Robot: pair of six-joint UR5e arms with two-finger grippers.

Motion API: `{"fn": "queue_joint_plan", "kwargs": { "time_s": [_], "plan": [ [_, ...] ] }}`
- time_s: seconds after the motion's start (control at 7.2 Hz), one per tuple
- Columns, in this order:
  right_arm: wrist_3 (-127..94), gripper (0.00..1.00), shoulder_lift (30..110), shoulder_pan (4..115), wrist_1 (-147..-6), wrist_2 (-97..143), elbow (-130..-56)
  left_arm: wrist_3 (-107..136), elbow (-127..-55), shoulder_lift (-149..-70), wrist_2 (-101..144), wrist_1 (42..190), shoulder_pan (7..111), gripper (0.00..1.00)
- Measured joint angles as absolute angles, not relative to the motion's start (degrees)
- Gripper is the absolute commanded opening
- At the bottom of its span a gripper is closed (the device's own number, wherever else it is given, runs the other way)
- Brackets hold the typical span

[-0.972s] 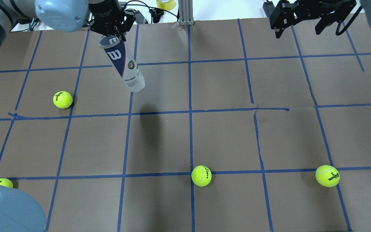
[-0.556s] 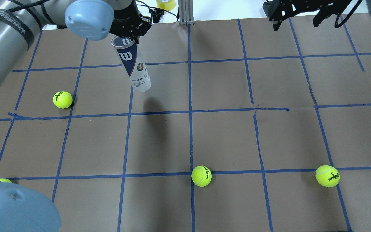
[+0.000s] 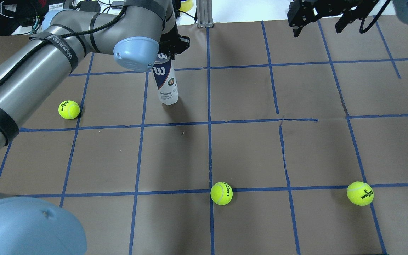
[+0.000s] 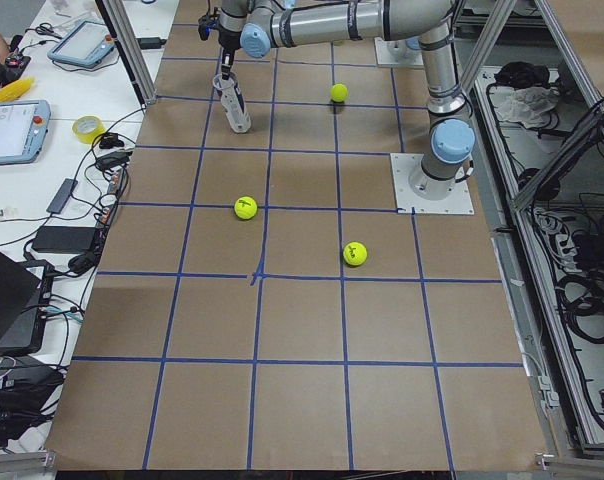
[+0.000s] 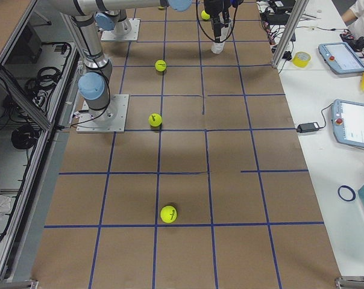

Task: Lift up tennis ball bucket
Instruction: 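Lower the upright can onto the table with the left gripper, then open the left gripper and raise it away from the can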

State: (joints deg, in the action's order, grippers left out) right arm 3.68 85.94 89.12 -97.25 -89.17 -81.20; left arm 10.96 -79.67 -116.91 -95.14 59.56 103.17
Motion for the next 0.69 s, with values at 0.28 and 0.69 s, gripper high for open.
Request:
{"fn": "queue_joint_plan", "kwargs": {
  "time_s": [0.28, 0.69],
  "plan": [
    [4.22, 1.00, 85.36, 89.12, -97.08, -88.77, -81.77, 11.37, -80.15, -116.78, -94.81, 59.95, 104.08, 0.95],
    [4.44, 1.00, 85.77, 89.12, -96.79, -88.41, -82.23, 12.00, -79.55, -114.89, -93.74, 61.58, 104.73, 1.00]
  ]
}}
